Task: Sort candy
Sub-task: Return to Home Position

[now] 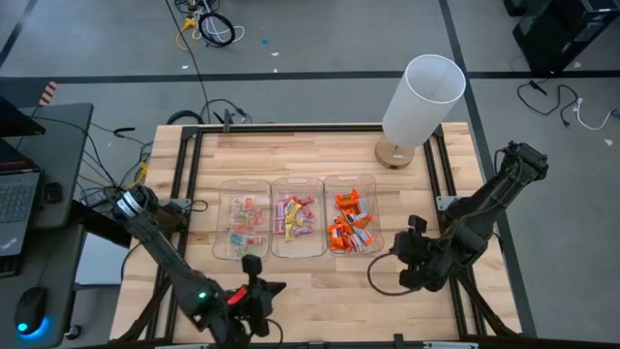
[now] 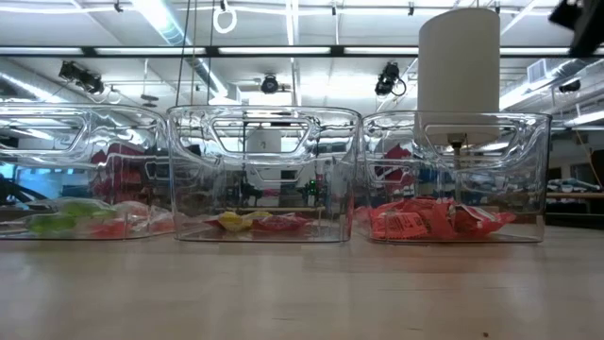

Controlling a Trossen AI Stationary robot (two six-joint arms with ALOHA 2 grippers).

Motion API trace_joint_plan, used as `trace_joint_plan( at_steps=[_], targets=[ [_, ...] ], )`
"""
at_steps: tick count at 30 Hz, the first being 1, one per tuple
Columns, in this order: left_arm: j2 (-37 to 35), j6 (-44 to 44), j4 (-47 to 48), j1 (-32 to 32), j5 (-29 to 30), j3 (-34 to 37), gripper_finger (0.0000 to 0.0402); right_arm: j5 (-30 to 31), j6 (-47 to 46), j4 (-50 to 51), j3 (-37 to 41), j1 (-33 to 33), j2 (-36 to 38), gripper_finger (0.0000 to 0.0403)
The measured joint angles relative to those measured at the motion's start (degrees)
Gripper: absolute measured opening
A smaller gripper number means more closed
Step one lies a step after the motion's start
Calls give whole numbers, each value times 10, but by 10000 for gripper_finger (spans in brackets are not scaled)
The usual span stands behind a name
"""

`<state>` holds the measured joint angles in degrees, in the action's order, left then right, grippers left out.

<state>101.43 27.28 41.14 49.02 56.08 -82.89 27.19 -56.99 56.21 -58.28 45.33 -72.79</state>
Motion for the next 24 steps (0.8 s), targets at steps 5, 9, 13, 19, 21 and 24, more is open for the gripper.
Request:
trace_joint_plan(
  at_steps=[5, 9, 13, 19, 21, 24],
  targets=[
    [0, -82, 20, 13, 47, -54, 0, 61, 65, -44, -31, 14, 0, 0],
    [0, -174, 7, 3, 49, -90, 0, 91, 175, -137, -40, 4, 0, 0],
    [0, -323, -94, -24, -17, -102, 0, 90, 314, -266, -40, -22, 0, 0],
    [-1, -477, -170, -69, -154, -102, 0, 44, 504, -436, -40, -66, 0, 0],
    [-1, -508, -189, -95, -212, -102, 0, 15, 550, -484, -40, -83, -2, 0],
    [-1, -550, -247, -139, -336, -102, 0, -42, 615, -547, -40, -111, -12, 0]
  ],
)
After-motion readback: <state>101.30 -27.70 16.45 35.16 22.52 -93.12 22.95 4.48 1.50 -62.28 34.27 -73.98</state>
